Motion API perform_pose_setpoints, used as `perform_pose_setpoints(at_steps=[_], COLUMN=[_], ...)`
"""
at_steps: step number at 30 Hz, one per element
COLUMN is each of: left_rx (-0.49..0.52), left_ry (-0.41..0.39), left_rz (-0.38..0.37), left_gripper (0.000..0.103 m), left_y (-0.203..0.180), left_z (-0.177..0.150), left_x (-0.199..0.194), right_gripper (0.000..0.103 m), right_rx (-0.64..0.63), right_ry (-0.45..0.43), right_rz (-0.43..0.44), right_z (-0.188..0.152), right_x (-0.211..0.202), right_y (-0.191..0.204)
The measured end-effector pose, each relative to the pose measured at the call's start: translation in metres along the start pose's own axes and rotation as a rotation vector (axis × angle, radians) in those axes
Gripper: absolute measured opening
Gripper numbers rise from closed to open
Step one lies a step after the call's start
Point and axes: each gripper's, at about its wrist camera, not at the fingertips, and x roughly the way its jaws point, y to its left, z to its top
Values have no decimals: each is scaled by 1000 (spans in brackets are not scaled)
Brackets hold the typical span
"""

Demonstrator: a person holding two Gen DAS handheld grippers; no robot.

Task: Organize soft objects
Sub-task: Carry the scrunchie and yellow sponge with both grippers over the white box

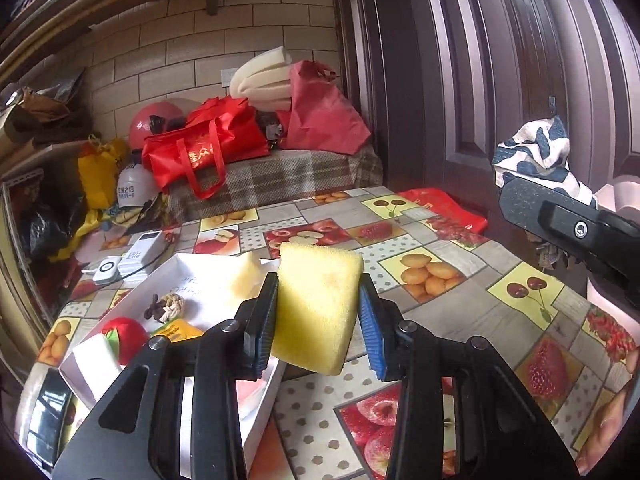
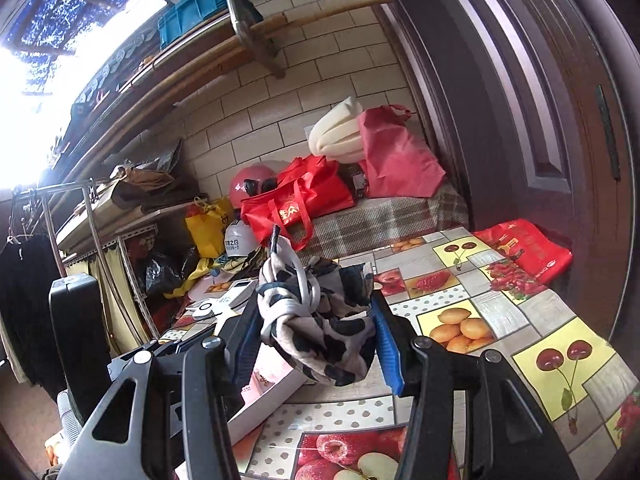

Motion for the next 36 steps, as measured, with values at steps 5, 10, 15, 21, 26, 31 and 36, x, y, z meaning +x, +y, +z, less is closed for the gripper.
perform_pose_setpoints(at_steps=[5,10,15,21,26,31,36], left_rx=[-79,-276,-447,-441,-279,-236,-378], left_ry=[7,-110,-151,-94,-31,62,99], left_rz=[42,219,373,382,245,196,284], left_gripper=[37,38,38,38,38,38,39], left_y=[37,132,205,212,162,144,197], left_z=[-9,-4,-37,-35,3,-19,-35], left_x=[-6,-57,-97,-74,-23,13,11], right_gripper=[51,51,51,50,51,53,53], right_rx=[60,-49,-177,-289,-198,-97,-171], right_ry=[57,89,176,267,154,200,328], right_rz=[-40,47,169,206,120,42,62], right_z=[-22,1,-15,-53,-20,-33,-46], right_x=[10,34,72,92,75,86,130], right_y=[-16,33,100,135,106,74,99])
